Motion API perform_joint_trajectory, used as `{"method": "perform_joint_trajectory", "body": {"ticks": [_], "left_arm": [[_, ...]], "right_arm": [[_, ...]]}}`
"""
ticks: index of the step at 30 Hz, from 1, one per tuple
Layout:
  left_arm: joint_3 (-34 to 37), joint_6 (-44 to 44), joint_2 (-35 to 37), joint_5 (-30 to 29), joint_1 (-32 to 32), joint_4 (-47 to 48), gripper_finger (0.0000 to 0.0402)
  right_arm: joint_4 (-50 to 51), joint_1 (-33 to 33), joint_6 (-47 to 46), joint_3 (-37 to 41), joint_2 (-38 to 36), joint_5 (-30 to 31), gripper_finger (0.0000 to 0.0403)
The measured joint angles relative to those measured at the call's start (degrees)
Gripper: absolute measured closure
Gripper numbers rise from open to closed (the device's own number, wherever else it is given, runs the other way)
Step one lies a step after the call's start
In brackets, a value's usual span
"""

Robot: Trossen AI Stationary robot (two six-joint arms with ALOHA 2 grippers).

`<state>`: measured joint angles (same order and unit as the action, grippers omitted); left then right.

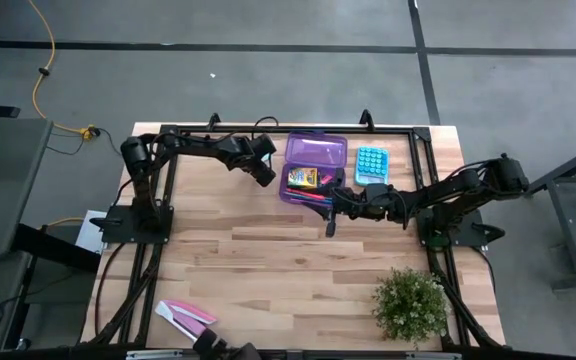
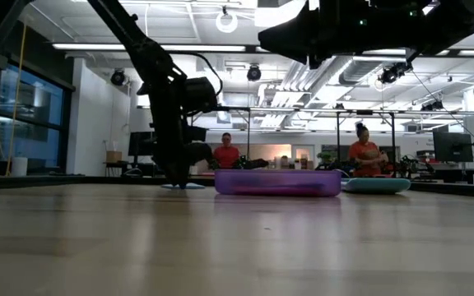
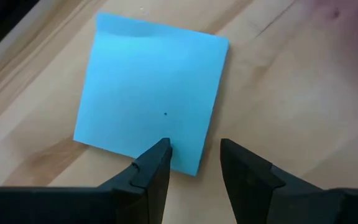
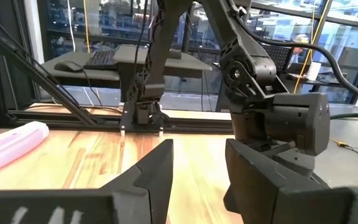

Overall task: Pack school essentials
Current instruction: Put the light blue sticky note into the violet supply box

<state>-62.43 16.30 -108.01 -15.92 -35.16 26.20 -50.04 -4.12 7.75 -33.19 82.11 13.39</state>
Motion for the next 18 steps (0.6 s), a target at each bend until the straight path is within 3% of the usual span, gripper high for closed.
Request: {"method": "perform_joint_trajectory", "body": {"ticks": [7,15,18], "left_arm": [[0.0,-0.5,0.0,-0.1,-0.6,0.8,0.0282],[0.0,-3.0,0.0,-1.6,-0.1,1.2,0.0386],[0.0,-3.0,0.0,-2.1,0.1,1.2,0.0393]], "right_arm": [[0.0,0.0,0.0,0.0,0.0,0.0,0.0263],[0.0,0.0,0.0,0.0,0.0,0.0,0.0263],[0.0,0.0,0.0,0.0,0.0,0.0,0.0263]]}}
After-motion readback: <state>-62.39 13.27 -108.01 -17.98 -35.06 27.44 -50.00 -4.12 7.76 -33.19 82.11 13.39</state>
